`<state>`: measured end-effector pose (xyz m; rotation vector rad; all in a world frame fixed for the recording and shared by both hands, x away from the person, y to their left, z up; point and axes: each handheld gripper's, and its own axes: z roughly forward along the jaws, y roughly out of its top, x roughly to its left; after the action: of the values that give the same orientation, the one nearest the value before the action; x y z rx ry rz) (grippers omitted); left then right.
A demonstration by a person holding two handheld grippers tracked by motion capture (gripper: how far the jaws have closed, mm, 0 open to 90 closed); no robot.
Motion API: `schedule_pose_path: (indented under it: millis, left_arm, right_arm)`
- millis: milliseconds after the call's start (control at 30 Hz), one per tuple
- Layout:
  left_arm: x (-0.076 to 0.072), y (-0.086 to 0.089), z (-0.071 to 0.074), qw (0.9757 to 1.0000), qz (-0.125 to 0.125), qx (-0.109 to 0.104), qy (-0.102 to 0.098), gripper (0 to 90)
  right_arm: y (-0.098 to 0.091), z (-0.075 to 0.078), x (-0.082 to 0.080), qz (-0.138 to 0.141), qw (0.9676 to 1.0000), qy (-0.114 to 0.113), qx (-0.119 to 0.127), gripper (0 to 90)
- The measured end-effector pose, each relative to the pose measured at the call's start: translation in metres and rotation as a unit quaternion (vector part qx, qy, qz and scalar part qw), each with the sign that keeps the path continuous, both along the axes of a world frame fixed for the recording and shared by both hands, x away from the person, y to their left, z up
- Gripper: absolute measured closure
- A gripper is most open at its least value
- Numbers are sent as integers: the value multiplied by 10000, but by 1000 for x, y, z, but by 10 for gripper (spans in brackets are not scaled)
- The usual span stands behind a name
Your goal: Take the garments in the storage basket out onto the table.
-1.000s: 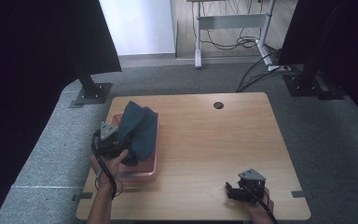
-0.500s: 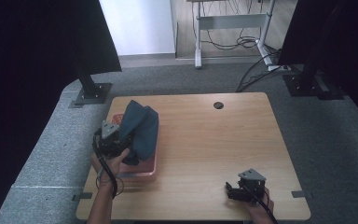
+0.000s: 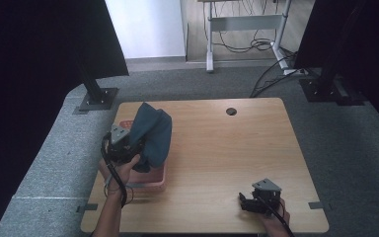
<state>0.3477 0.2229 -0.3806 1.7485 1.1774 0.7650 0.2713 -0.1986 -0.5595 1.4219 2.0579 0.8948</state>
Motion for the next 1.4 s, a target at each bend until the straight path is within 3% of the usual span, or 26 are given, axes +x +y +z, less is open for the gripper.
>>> schedule_pose_path:
  millis: [1400]
  left_arm:
    - [8,-31,3,9996,-269,9,60,709]
  right_arm:
    - [0,0,0,0,10000,7,17,83]
